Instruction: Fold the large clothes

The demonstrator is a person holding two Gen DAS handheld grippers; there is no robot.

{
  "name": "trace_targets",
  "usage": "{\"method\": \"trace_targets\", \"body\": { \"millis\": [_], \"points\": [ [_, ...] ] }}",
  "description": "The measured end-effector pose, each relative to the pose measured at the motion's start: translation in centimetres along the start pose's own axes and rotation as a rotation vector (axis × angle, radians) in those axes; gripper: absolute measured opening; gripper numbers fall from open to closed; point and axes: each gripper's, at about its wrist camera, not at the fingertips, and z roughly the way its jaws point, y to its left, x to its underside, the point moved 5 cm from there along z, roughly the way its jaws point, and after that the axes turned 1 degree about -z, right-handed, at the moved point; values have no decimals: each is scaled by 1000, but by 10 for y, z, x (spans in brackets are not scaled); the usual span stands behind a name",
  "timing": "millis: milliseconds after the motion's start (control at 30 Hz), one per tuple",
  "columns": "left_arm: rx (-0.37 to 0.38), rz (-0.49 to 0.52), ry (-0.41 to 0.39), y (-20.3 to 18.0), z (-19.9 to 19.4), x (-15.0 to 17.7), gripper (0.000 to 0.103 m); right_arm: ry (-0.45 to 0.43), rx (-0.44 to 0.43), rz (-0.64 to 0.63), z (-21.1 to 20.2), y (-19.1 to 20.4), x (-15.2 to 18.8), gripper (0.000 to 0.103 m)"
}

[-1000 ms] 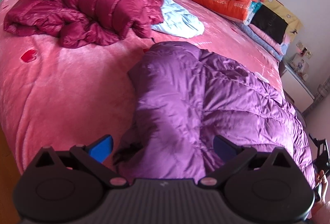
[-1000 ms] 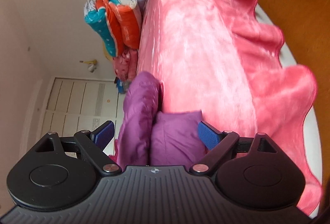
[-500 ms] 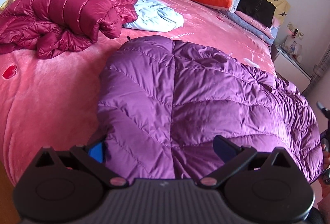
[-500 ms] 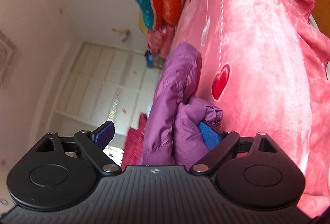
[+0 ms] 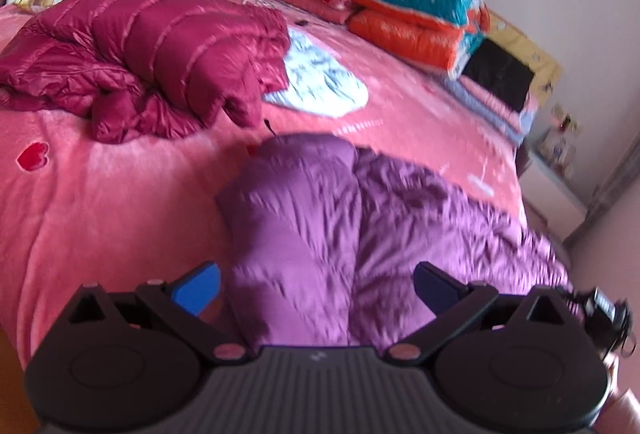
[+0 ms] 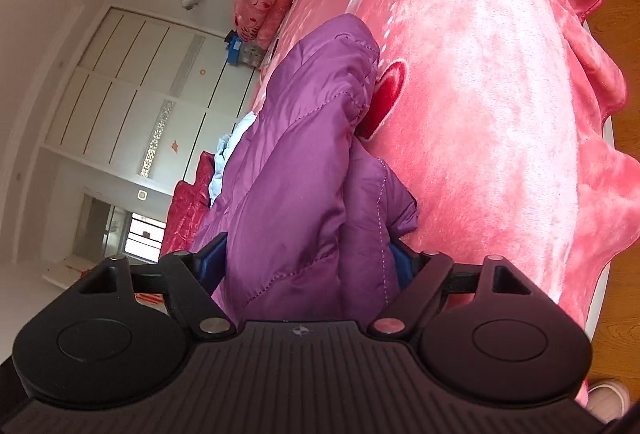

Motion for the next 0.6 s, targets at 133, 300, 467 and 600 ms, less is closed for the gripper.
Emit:
{"method": "trace_targets", "body": {
  "millis": [133, 300, 467, 600],
  "points": [
    [37, -95, 7, 27, 12, -19, 102, 48, -21, -27, 0, 2, 0, 103],
    [139, -243, 34, 60, 44, -38, 102, 114, 47, -144, 11, 15, 1, 103],
    [210, -193, 113, 58, 86, -42, 102, 118, 41, -136, 15, 11, -1, 103],
    [236, -111, 226, 45, 120, -34, 102, 104, 28, -138, 14, 9, 1, 103]
  ]
}}
